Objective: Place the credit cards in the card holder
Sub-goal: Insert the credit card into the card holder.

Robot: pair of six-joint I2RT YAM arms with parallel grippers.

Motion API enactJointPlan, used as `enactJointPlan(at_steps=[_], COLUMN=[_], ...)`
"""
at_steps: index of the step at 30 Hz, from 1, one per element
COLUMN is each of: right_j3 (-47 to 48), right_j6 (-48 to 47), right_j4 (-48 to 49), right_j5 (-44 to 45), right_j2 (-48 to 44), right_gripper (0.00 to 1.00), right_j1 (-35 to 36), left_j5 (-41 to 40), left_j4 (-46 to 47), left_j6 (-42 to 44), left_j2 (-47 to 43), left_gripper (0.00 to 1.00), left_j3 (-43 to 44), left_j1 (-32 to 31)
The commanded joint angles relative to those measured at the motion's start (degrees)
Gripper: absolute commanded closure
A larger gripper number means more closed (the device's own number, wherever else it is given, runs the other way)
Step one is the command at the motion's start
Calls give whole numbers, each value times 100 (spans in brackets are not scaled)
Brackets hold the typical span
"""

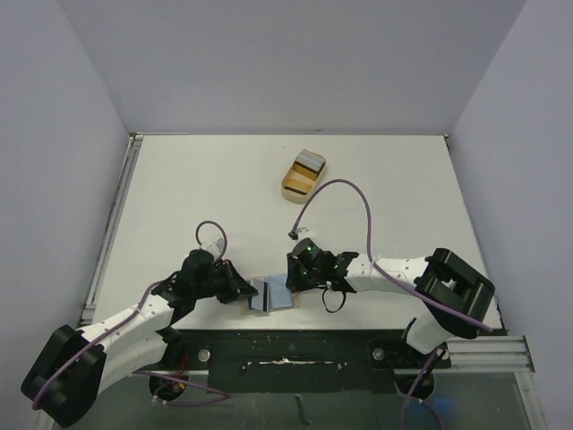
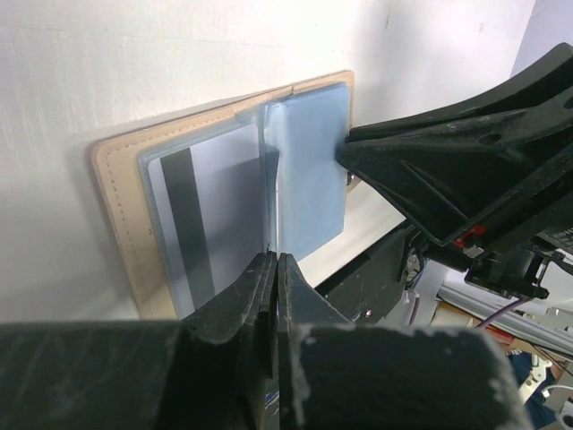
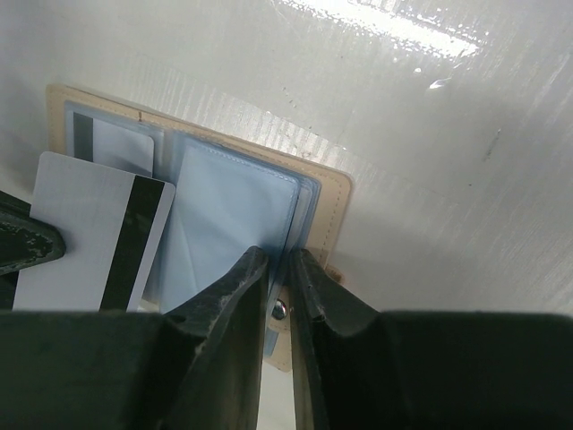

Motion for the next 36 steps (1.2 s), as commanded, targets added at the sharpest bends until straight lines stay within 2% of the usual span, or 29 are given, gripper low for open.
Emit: enactJointPlan(at_steps=[1,10,22,36], right_j3=[-107,-99,-187,-212], right_j6=[85,122,227,236], right_j4=[8,-93,-74,-128], right_j5=[93,185,211,273], right_j2=[-87,-118,-194,-242], right_gripper=[84,85,85,83], right_j1=[95,132,169,183], left_j5=[83,108,-370,-390], left_j4=[567,1151,1024,1605], left_j6=[-31,-92,180,159], left_j2=[119,248,363,803], left_gripper=[100,100,100,100], left_j3=[-18,-269,-298,-417], left_j1=[36,32,29,-52])
